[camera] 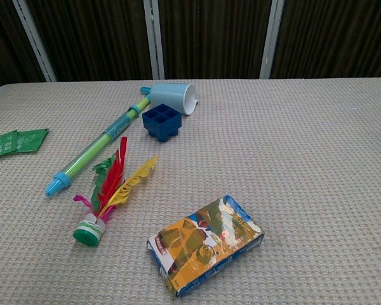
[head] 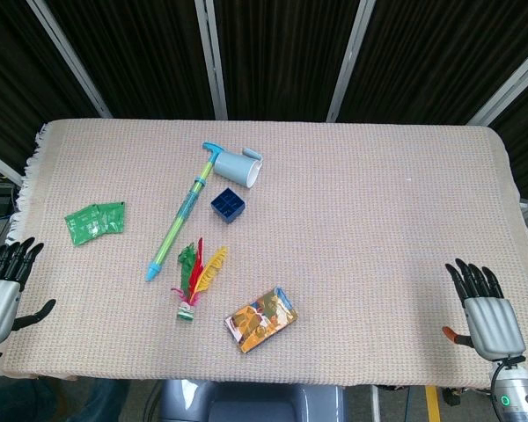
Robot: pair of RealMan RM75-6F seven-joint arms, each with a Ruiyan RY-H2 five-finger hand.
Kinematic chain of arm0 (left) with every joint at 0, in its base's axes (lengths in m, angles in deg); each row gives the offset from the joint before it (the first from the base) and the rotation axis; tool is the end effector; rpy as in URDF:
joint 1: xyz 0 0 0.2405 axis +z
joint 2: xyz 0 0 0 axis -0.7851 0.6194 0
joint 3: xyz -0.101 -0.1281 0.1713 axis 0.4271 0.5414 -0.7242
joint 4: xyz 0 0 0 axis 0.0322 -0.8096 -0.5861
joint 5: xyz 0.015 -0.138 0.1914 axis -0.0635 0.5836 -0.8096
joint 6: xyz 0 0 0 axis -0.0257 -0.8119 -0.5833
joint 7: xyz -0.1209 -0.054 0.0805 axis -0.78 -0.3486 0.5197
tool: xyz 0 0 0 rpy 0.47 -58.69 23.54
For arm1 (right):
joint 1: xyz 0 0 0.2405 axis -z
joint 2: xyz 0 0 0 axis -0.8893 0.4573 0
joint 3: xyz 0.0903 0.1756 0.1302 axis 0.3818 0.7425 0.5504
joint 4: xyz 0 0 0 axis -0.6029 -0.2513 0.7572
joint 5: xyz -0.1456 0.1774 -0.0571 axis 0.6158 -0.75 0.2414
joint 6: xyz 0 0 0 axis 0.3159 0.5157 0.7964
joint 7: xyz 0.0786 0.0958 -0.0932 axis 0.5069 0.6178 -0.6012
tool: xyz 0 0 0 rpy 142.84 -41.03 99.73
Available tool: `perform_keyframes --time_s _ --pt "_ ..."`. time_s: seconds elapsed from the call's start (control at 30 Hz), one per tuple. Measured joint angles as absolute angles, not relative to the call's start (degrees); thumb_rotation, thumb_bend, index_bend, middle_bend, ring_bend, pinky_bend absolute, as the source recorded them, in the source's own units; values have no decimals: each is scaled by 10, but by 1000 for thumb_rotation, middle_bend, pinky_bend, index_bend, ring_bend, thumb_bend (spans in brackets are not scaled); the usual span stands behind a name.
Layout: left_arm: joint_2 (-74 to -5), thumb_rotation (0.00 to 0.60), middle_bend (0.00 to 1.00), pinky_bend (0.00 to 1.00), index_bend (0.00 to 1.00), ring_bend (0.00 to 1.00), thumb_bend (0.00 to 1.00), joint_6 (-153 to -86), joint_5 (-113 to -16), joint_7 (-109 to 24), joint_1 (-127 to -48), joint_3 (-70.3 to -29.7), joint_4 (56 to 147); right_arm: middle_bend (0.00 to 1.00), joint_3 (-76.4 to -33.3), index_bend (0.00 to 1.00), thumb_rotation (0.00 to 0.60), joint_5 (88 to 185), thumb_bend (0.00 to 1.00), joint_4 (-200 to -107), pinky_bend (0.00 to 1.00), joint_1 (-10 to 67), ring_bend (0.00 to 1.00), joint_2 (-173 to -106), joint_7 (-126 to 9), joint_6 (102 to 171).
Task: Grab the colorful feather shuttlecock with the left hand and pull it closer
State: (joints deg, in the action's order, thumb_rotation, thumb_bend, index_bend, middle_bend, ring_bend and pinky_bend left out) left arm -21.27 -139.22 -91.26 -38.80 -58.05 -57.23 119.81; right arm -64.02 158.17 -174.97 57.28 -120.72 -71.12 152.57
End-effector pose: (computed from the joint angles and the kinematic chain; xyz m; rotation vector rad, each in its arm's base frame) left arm -0.3022 0.1928 0.1160 -1.4794 -0.8413 -0.8522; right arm -0.2989 -0.1864 0.1033 1.4990 -0.8911 0.7308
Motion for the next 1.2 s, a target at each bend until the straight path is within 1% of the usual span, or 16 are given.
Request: perform_keyframes --time_s 0.47,0.53,0.67,0.87,0.97,1.07,1.2 --pt "-220 567 0 0 4 0 239 -1385 -913 -372 -584 -573 1194 0 -644 0 600 1592 20 -1753 0 571 0 -1206 -712 1524" --pt "-225 567 0 0 38 0 239 -1386 -922 -373 -587 -574 1190 0 -645 0 600 1591 20 -1752 0 571 0 -1206 -712 1524" --pt "-241 567 0 0 165 0 241 -1390 -955 -380 -599 -574 1167 0 -645 0 600 1590 19 -1753 0 569 0 -1208 -714 1520" --pt "-287 567 0 0 277 0 252 -1371 -1024 -402 -657 -572 1110 0 -649 0 600 1588 20 -1749 0 562 0 -1217 -731 1499" --pt "-316 570 0 0 291 0 251 -1361 -1046 -391 -689 -561 1091 0 -649 0 600 1581 20 -1743 0 556 0 -1226 -741 1487" --pt "-336 566 0 0 290 0 242 -1338 -1049 -368 -716 -550 1086 0 -647 0 600 1575 20 -1740 0 552 0 -1230 -745 1481" --pt "-351 565 0 0 292 0 228 -1273 -1038 -320 -754 -535 1098 0 -643 0 600 1565 20 -1734 0 550 0 -1231 -741 1478"
